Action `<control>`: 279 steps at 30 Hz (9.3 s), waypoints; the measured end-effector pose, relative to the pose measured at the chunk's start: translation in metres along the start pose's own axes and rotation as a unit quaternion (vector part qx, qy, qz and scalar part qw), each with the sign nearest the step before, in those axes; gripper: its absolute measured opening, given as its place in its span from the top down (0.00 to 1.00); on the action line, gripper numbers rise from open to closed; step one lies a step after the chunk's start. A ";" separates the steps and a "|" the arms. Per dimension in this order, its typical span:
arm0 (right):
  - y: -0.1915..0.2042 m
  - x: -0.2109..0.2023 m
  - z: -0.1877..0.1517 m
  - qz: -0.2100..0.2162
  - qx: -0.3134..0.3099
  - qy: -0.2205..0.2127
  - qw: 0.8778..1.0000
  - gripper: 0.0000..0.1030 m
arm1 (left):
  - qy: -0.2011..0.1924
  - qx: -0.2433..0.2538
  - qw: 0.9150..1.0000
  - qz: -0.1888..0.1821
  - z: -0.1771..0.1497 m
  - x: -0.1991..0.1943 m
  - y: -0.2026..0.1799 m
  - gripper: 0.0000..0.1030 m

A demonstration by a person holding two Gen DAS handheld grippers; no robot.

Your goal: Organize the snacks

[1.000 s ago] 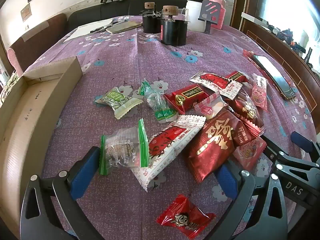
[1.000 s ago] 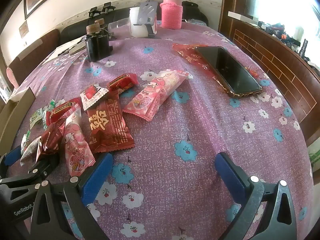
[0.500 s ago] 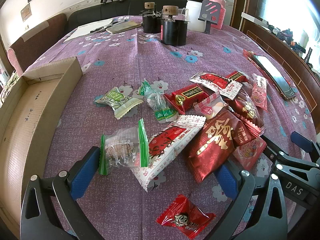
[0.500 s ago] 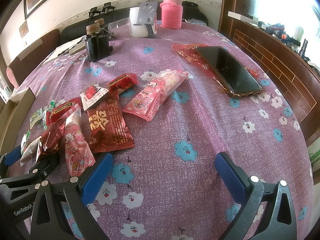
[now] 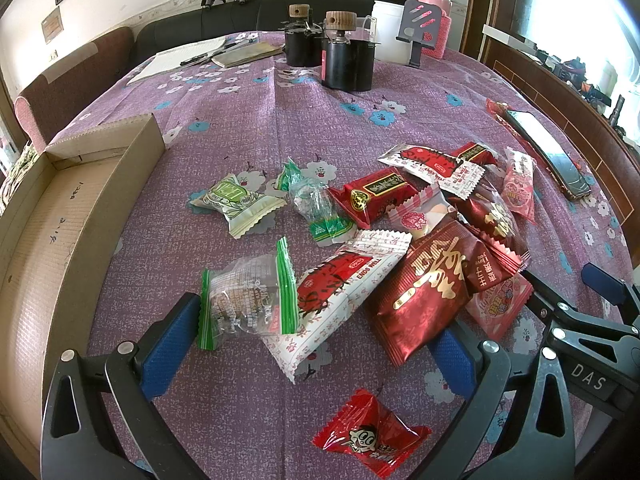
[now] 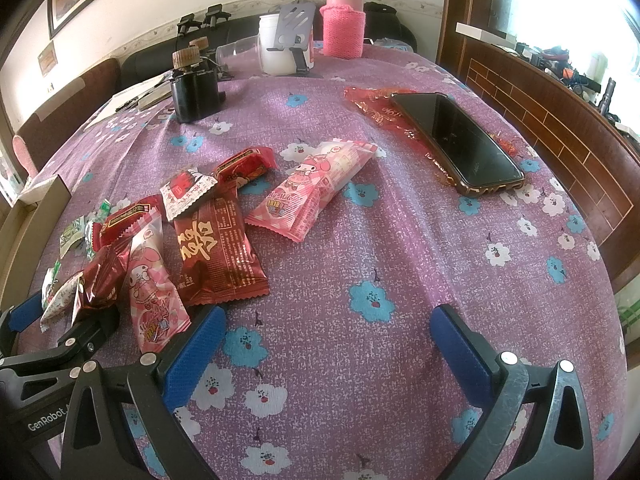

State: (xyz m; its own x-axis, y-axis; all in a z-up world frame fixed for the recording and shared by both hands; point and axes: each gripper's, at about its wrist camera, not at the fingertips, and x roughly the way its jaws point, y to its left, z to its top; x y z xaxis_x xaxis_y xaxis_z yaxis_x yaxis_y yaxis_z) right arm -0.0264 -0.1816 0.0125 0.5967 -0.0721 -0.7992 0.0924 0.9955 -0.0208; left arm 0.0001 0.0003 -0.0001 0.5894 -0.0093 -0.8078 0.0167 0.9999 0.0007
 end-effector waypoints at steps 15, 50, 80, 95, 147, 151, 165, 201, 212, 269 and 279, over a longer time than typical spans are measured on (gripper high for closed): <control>0.000 0.000 0.000 0.000 0.000 0.000 1.000 0.00 | 0.000 0.000 1.000 0.000 0.000 0.000 0.000 0.00; 0.000 0.000 0.000 0.000 0.000 0.000 1.000 0.00 | 0.000 0.000 1.000 0.000 0.000 0.000 0.000 0.00; 0.000 0.000 0.000 0.000 -0.001 0.000 1.000 0.00 | 0.000 0.000 1.000 0.000 0.000 0.000 0.000 0.00; 0.000 0.000 0.000 0.000 -0.001 0.000 1.000 0.00 | 0.000 0.000 1.000 0.000 0.000 0.000 0.000 0.00; 0.000 0.000 0.000 0.000 -0.001 0.000 1.000 0.00 | 0.000 0.000 1.000 0.000 0.000 0.000 0.000 0.00; 0.000 0.000 0.000 0.000 -0.001 0.000 1.000 0.00 | 0.000 0.000 1.000 0.000 0.000 0.000 0.000 0.00; 0.000 0.000 0.000 0.000 0.000 0.000 1.000 0.00 | 0.000 0.000 1.000 -0.001 0.000 0.000 0.000 0.00; -0.003 -0.040 -0.009 -0.019 -0.025 -0.004 1.000 0.09 | -0.090 0.042 0.990 -0.098 -0.003 -0.146 0.054 0.05; -0.003 -0.209 0.056 0.075 -0.017 -0.194 0.978 0.07 | -0.277 0.042 0.960 -0.004 0.116 -0.339 0.124 0.00; 0.069 -0.045 -0.043 0.275 -0.026 0.013 0.961 0.78 | 0.103 -0.012 0.989 -0.107 0.071 0.015 0.046 0.59; 0.067 -0.044 -0.044 0.281 -0.022 0.012 0.959 0.82 | 0.097 -0.003 0.991 -0.096 0.068 0.017 0.039 0.54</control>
State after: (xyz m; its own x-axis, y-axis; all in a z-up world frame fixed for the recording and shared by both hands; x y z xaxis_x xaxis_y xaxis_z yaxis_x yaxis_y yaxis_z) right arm -0.0816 -0.1086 0.0201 0.5238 0.4772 -0.7056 -0.2715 0.8787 0.3927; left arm 0.0654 0.0382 0.0259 0.4102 -0.1972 -0.8904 0.1089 0.9800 -0.1668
